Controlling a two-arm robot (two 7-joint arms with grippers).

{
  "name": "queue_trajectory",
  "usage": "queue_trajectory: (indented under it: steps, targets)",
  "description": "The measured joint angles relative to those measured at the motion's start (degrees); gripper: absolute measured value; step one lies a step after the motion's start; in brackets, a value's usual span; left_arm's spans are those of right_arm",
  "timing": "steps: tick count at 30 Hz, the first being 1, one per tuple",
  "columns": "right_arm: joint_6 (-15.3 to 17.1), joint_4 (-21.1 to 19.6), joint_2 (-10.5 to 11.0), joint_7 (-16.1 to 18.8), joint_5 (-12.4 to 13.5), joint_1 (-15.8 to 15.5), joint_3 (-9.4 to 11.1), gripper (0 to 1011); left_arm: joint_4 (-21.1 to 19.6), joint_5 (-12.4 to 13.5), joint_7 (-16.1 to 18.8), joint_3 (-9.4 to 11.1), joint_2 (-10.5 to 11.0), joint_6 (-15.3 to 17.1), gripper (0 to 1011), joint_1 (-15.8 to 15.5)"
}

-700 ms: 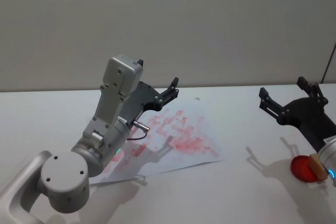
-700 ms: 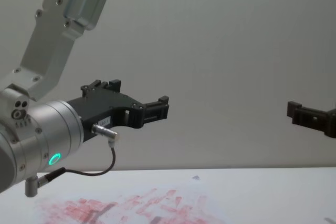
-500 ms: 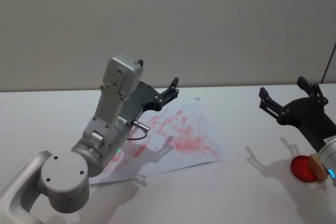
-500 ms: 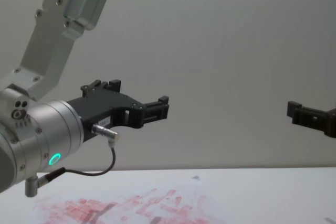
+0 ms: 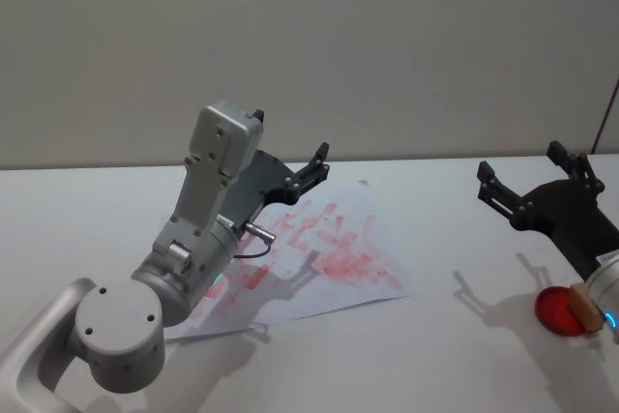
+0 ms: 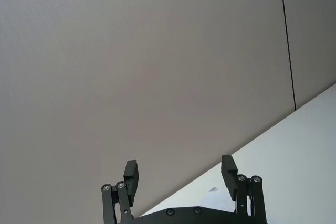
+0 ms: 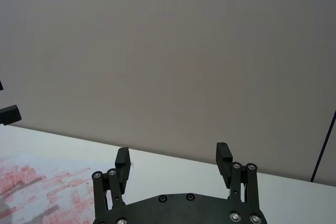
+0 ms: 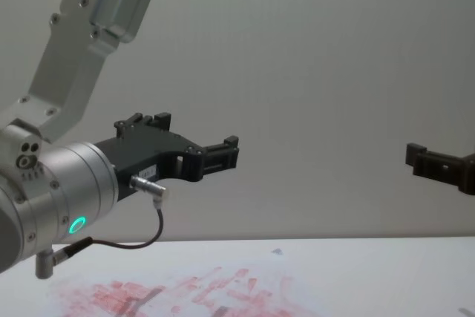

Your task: Use the one hand to pick up the stamp and affix it onto the A4 paper.

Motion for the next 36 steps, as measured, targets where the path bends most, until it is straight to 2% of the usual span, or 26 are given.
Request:
queue_trajectory:
  steps: [11,17,25,30,35,36]
  targets:
    - [0.0,0.0,0.0,0.0,0.0,0.0,0.0,1001,0.0,0.0,0.0,0.0,0.0,0.0,1001,0.0]
    - [-0.2,-0.5,0.7,-0.3,0.6,-0.9,0.5,1001,0.0,0.0,0.0,0.0,0.0,0.0,1001,0.0]
    - [-1.0,-4.1,4.8,-3.2,4.2,-7.0,2.9,1001,0.0,0.0,0.0,0.0,0.0,0.0,1001,0.0]
    - [-1.4,-6.7,8.2,-5.3,7.5,-12.5,5.2,1001,0.0,0.0,0.0,0.0,0.0,0.0,1001,0.0]
    - [-1.3,-8.3,10.6,-6.5,10.2,-16.3,7.0,1001,0.0,0.0,0.0,0.0,0.0,0.0,1001,0.0]
    - [-1.3,-8.3,10.6,-6.5,10.2,-16.3,7.0,1001,0.0,0.0,0.0,0.0,0.0,0.0,1001,0.0]
